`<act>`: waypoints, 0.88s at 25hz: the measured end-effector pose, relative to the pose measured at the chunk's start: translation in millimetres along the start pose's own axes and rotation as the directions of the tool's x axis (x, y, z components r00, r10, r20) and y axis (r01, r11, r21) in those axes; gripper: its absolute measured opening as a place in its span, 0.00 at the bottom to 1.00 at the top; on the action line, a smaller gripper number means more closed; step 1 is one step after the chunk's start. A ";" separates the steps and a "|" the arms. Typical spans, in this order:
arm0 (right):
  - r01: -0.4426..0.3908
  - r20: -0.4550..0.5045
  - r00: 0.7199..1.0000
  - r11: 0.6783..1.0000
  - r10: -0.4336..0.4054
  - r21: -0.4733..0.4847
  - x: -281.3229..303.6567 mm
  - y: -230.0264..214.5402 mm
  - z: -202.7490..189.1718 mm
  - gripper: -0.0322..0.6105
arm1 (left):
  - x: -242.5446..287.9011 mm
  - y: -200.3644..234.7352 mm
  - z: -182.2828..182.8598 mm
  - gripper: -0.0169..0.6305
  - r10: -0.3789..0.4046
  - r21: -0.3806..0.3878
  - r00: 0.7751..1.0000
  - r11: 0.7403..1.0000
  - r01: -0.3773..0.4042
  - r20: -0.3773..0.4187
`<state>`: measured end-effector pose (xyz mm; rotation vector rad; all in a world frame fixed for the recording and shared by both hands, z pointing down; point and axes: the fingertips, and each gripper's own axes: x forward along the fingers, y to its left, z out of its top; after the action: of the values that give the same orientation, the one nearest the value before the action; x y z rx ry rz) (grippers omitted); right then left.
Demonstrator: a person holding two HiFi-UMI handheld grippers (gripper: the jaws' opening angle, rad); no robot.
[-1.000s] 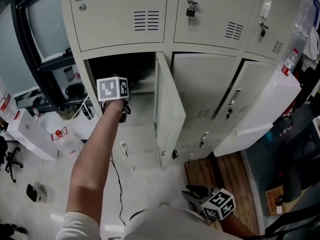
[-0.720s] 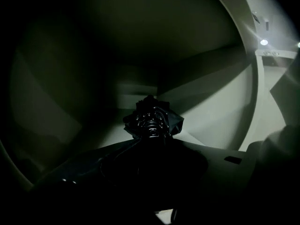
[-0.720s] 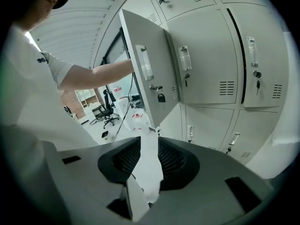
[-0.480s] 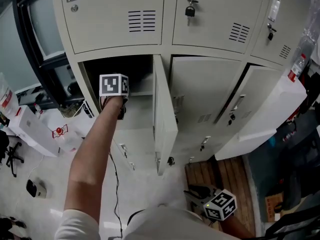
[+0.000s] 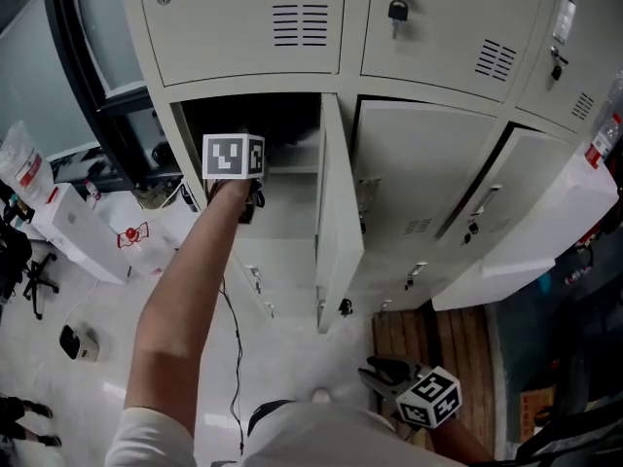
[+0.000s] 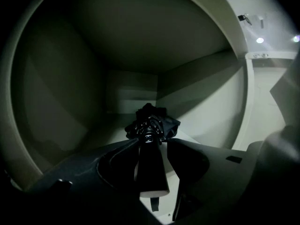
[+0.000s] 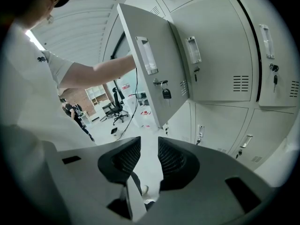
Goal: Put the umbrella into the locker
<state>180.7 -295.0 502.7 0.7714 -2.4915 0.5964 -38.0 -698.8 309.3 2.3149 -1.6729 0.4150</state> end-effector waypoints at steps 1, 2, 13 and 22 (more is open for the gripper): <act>-0.010 0.000 1.000 1.000 0.010 -0.001 2.2 1.2 0.2 0.22 | -6.0 -2.0 0.3 0.32 -0.005 0.007 1.000 1.000 0.005 0.010; -0.020 0.001 1.000 1.000 0.020 -0.003 5.1 2.6 0.7 0.22 | -12.8 -3.3 0.5 0.32 -0.006 0.015 1.000 1.000 0.006 0.022; -0.053 0.019 0.998 0.996 0.054 -0.075 40.2 39.9 11.2 0.11 | -122.6 -28.2 -37.6 0.30 -0.105 0.052 0.988 0.994 0.100 0.109; 0.018 0.086 0.996 0.996 -0.010 -0.091 75.3 123.0 26.0 0.09 | -265.9 -20.6 -144.3 0.05 -0.234 0.090 0.968 0.970 0.226 0.090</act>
<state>42.7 -247.3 490.2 0.7934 -2.5691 0.4491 -109.3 -406.0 342.9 2.5908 -1.4279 0.3276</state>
